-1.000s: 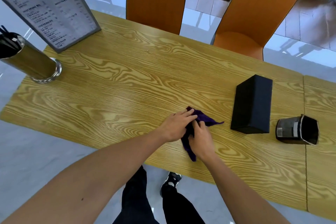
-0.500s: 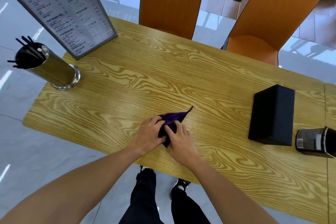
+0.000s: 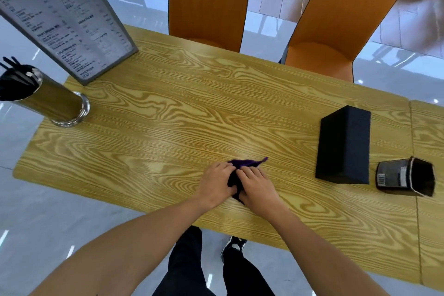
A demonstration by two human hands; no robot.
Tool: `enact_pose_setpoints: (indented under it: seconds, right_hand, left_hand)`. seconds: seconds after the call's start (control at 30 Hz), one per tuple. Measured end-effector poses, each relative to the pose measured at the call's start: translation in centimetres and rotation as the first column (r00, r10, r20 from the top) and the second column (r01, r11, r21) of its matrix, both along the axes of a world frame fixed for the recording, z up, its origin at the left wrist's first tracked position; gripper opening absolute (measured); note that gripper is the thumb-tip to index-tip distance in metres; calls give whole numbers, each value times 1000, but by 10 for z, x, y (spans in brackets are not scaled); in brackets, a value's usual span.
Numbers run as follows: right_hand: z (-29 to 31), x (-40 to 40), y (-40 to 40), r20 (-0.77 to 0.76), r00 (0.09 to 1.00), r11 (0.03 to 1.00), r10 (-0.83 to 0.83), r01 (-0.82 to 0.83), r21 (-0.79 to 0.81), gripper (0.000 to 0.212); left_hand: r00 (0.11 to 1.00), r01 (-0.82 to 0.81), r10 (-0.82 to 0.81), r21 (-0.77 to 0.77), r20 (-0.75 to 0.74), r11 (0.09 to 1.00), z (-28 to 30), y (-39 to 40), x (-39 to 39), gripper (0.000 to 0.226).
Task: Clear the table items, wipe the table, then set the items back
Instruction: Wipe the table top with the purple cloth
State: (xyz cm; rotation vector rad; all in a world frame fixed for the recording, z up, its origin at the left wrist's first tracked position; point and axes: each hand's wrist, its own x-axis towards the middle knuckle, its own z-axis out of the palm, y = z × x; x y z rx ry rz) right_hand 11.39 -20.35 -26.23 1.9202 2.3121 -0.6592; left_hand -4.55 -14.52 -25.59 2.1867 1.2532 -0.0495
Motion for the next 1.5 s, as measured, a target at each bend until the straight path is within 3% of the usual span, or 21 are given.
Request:
enact_pose_setpoints:
  seconds: [0.13, 0.3, 0.57, 0.83, 1.13, 1.5]
  right_hand:
    - [-3, 21, -60, -80, 995, 997, -65, 67, 27, 48]
    - [-9, 42, -72, -26, 998, 993, -55, 58, 100, 47]
    - [6, 83, 36, 13, 983, 982, -182, 181, 61, 56]
    - [0, 121, 96, -33, 971, 971, -238, 238, -16, 61]
    - [-18, 60, 75, -55, 993, 991, -108, 112, 79, 62]
    - [-22, -65, 155, -122, 981, 989, 149, -147, 27, 67]
  left_hand:
    - [987, 155, -155, 17, -41, 988, 2, -38, 19, 57]
    - [967, 255, -254, 36, -20, 966, -3, -36, 29, 59]
    - [992, 80, -81, 12, 96, 997, -5, 61, 87, 57]
    - [990, 34, -31, -19, 135, 999, -9, 117, 125, 45]
    - [991, -86, 74, 101, 113, 991, -19, 69, 43, 58]
    - [936, -350, 348, 31, 53, 936, -13, 101, -86, 59]
